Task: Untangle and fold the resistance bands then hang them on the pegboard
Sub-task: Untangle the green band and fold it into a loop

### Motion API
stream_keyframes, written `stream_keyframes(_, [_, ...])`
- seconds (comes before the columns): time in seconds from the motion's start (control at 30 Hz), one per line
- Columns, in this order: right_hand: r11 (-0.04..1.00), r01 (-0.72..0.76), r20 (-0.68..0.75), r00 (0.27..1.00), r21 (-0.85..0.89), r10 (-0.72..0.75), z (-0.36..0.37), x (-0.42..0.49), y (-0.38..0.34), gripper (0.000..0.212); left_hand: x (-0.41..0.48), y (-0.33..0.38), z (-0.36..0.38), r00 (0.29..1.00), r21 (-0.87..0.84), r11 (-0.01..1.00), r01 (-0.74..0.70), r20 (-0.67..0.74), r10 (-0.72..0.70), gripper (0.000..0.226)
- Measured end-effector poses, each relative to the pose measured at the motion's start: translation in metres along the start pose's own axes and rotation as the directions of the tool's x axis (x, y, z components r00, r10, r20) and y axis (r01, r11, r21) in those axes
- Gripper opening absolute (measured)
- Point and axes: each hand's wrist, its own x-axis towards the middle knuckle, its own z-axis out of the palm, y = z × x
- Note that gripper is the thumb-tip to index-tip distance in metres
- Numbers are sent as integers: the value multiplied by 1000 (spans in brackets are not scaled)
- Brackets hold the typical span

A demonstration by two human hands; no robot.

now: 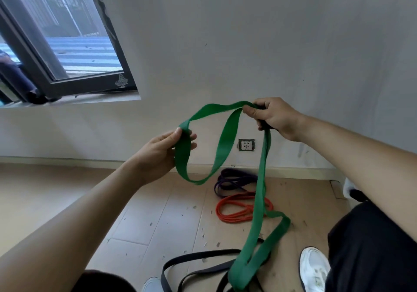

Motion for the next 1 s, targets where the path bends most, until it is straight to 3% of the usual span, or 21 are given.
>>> stream_keyframes(0.07, [1000,-18,7,1000,-9,18,0,1,2,56,-1,3,-1,999,-118,993,-27,17,30,29])
stream_keyframes(0.17, [999,-39,26,999,-38,40,0,0,4,45,-1,7,-9,999,-115,993,-36,5,37,28])
stream_keyframes(0.3, [993,-36,110,993,-110,48,-3,-4,5,42,-2,11,-25,1000,-21,999,-29,-4,29,73])
stream_keyframes(0.4, [990,-39,150,987,-138,60,-7,-5,5,50,-5,13,-33,998,127,992,-27,-56,34,66])
stream_keyframes(0.5, [987,-47,184,980,-157,76,-13,-5,6,43,-9,12,-41,987,296,955,1,-154,47,53])
stream_keyframes(0.63, [976,-60,269,956,-210,117,-13,-10,3,28,-14,3,-54,996,520,853,47,-90,0,60])
stream_keyframes(0.73, [977,-25,315,945,-211,92,-7,-15,-7,30,-14,-3,-54,995,768,633,101,-72,-71,39])
stream_keyframes(0.8, [980,16,321,946,-201,51,4,-17,-14,38,-12,-4,-49,993,857,504,110,-70,-98,37])
stream_keyframes(0.9, [986,57,315,949,-156,-5,23,-18,-21,44,-9,-1,-31,998,865,499,55,-36,-46,41])
stream_keyframes(1.0, [975,109,337,941,-193,-39,41,-19,-25,33,-5,2,-5,997,826,560,-66,29,74,49])
